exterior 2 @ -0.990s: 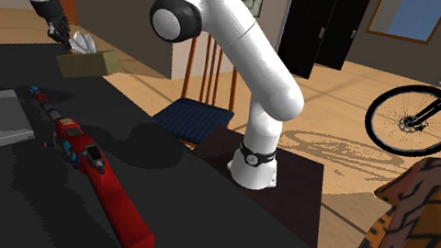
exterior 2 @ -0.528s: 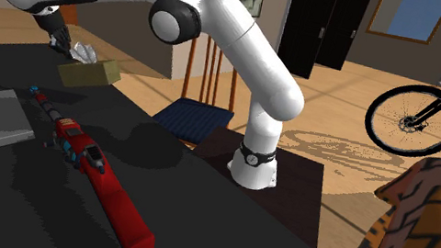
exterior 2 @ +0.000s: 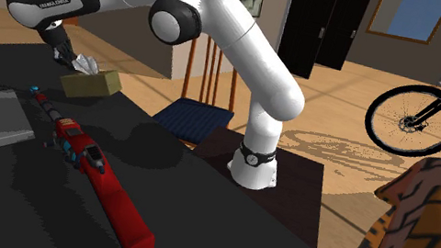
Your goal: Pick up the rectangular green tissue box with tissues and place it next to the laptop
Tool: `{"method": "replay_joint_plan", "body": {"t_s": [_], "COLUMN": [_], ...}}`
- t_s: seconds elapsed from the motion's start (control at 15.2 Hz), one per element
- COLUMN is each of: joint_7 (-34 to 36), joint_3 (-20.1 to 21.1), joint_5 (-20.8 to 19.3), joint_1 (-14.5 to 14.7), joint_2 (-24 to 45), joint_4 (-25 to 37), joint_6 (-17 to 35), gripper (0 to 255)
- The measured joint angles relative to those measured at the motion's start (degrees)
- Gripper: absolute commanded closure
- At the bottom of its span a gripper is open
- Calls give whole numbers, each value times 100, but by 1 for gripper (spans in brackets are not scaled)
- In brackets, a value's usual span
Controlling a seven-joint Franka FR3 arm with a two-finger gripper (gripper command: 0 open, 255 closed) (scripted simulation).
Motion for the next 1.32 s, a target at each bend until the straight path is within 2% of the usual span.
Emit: {"method": "replay_joint_plan", "body": {"t_s": [0.4,0.46,0.86,1.12,1.32], "joint_7": [21,21,21,-15,-4], "joint_3": [7,7,7,20,11], "joint_5": [5,5,5,32,16], "joint_1": [2,2,2,3,47], "joint_2": [36,36,36,110,31], "joint_4": [-8,-9,-8,684,669], "joint_6": [42,42,43,-573,-650], "gripper": [255,0,0,0,0]}}
